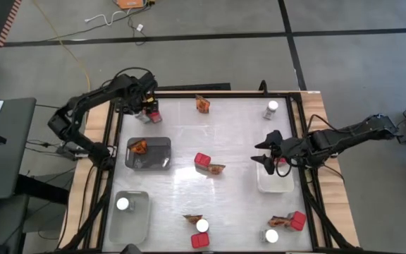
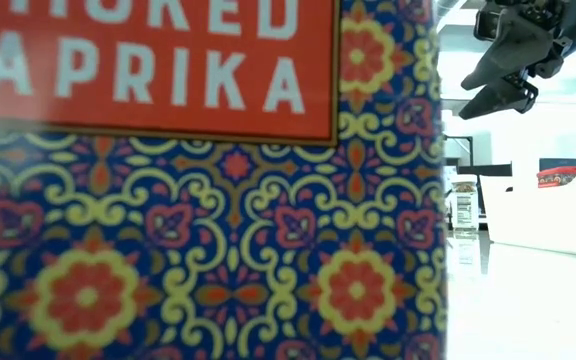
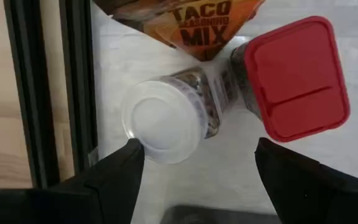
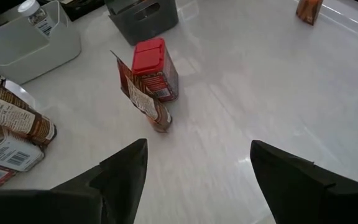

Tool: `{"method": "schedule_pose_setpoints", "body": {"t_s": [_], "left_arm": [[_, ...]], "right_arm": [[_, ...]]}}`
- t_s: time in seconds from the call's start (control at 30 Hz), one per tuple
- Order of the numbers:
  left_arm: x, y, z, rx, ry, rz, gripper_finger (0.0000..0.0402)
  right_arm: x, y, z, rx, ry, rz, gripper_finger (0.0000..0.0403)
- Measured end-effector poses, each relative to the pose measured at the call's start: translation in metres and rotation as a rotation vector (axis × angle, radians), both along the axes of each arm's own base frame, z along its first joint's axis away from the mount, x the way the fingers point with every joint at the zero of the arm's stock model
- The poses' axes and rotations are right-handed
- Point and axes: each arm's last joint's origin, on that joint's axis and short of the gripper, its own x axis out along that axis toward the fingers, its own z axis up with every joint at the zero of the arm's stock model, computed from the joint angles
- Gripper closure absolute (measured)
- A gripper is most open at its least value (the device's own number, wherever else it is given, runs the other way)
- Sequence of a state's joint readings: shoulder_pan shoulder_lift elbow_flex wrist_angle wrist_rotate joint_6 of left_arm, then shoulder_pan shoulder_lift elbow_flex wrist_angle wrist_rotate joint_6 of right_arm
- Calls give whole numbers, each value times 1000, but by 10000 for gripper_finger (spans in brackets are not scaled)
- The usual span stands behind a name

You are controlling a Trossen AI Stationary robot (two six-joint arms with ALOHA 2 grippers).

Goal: Sort spices by type
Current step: Put the white spice bottle into the gray bin

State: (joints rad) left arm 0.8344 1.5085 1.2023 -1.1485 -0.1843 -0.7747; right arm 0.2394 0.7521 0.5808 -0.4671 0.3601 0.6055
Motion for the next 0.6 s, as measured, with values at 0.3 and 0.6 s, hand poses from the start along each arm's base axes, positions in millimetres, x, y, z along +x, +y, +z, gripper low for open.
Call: {"method": "schedule_pose_setpoints", "body": {"t_s": [0.3, 0.6], "left_arm": [[6, 3, 3, 34, -85, -16, 107], [5, 2, 21, 145, -189, -35, 107]], "right_arm": [[0, 0, 0, 11, 2, -9, 92], [0, 0, 0, 10, 3, -8, 92]]}}
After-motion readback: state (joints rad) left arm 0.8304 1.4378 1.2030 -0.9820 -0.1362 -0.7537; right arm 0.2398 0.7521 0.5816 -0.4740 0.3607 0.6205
